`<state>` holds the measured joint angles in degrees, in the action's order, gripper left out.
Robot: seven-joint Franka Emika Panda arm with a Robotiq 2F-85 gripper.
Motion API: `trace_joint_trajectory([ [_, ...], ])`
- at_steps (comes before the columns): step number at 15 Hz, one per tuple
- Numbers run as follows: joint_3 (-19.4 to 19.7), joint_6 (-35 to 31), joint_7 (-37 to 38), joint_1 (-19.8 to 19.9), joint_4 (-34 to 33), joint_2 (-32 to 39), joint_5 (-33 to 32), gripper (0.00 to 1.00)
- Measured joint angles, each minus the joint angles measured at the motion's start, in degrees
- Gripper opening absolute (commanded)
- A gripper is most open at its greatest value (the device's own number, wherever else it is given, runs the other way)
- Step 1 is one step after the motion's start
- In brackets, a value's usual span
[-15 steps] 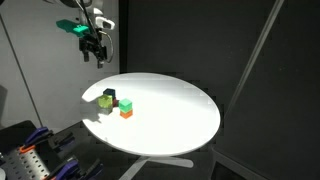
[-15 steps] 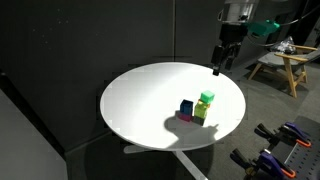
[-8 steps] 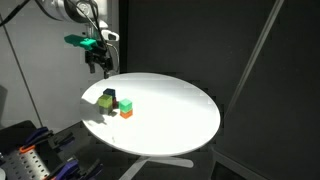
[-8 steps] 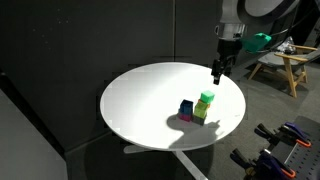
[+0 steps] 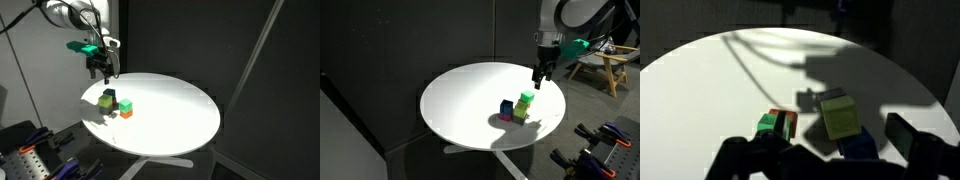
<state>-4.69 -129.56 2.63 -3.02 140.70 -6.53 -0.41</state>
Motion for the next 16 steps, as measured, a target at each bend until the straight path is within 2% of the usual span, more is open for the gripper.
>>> trace_joint_trajectory([
  [8, 0.0, -1.1, -0.3, -0.2, 0.2, 0.4, 0.0, 1.0],
  [16, -0.3, -11.2, -0.4, -1.3, 2.0, 4.5, -0.7, 1.0],
])
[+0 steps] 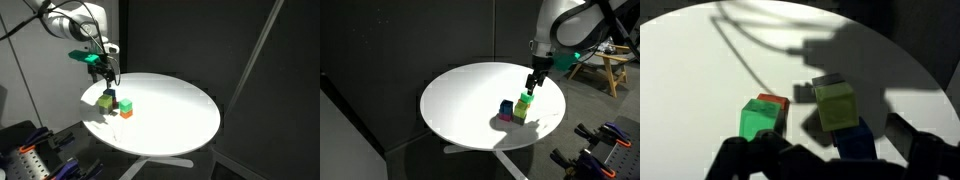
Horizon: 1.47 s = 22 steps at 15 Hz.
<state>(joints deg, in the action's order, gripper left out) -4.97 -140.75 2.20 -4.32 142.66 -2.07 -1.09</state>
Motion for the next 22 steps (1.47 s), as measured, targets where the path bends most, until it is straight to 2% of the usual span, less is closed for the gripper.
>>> trace_joint_trajectory([
  [6, 0.0, -4.6, 0.0, -0.1, -0.5, 5.0, 0.0, 1.0],
  [14, 0.0, -4.9, 0.0, -0.6, -3.0, 9.3, -0.1, 1.0],
  [22, 0.0, -4.9, 0.4, -1.7, -6.2, 13.4, -2.9, 1.0],
])
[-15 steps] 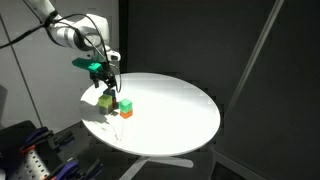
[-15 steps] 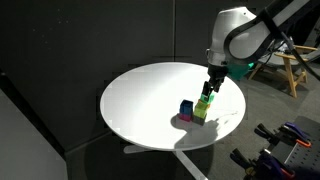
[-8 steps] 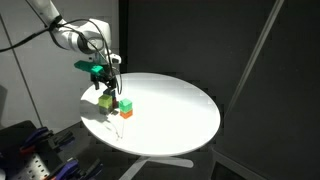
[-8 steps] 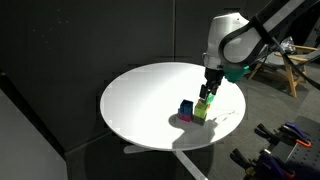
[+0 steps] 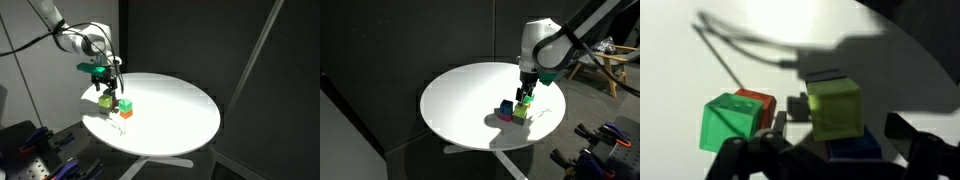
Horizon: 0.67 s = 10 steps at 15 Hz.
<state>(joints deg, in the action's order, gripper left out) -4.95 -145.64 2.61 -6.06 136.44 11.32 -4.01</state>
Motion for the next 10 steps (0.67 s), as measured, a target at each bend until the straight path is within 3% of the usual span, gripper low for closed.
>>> trace_joint_trajectory([
  [10, 0.1, 0.0, 0.2, -1.5, -1.2, 2.8, -1.2, 1.0],
])
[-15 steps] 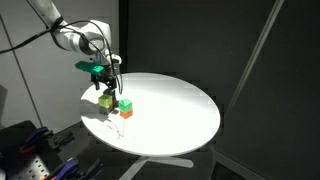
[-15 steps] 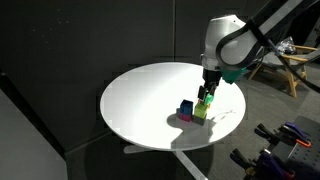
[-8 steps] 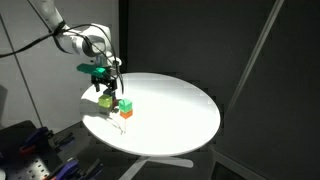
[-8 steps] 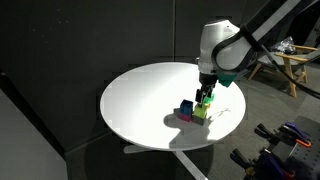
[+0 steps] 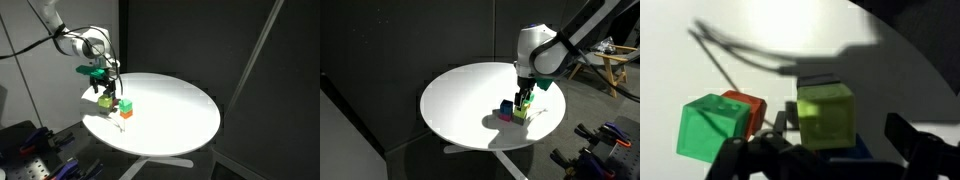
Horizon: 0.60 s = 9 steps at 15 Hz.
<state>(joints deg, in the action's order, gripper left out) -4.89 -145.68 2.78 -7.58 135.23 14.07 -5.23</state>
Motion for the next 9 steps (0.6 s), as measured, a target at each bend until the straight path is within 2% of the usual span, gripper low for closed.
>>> trace_joint_trajectory([
  [9, 0.8, -0.1, 2.4, 0.0, -0.9, 1.5, 0.0, 1.0],
])
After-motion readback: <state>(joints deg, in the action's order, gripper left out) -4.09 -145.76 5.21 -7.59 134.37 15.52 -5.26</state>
